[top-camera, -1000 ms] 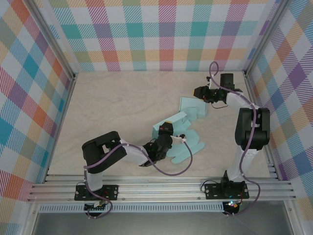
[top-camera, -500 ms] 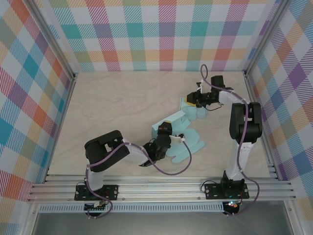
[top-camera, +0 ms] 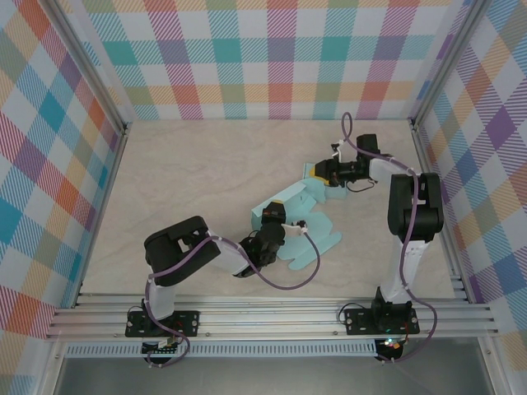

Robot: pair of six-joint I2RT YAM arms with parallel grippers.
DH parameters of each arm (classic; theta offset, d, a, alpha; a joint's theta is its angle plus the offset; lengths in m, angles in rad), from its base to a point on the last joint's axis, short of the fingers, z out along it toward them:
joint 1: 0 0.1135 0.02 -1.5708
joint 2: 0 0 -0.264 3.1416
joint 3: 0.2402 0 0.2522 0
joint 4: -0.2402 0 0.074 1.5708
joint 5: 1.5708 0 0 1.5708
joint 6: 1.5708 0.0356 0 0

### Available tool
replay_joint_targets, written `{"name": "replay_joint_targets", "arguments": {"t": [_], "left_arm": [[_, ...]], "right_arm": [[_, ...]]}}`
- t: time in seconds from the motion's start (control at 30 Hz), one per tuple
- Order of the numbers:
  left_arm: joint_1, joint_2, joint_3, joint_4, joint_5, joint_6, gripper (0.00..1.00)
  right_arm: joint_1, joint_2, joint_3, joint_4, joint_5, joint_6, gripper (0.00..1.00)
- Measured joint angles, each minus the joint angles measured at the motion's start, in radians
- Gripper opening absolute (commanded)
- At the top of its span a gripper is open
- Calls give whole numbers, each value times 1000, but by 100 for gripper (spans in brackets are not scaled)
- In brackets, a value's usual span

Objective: Fold the paper box

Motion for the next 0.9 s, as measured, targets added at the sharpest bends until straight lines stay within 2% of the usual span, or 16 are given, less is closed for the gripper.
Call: {"name": "replay_joint_targets", "arguments": {"t": [0.27, 0.57, 0.8, 0.9], "left_arm": [[1, 13, 0, 22, -9, 9, 0], [0, 13, 0, 26, -8, 19, 0], [0, 13, 0, 21, -8, 15, 0], [0, 13, 0, 19, -9, 9, 0]], "right_arm": [[10, -58, -102, 95, -50, 38, 44], [25, -150, -228, 223, -32, 43, 44], [25, -163, -320, 320, -32, 58, 52], [24, -181, -358, 358, -36, 65, 59]]}}
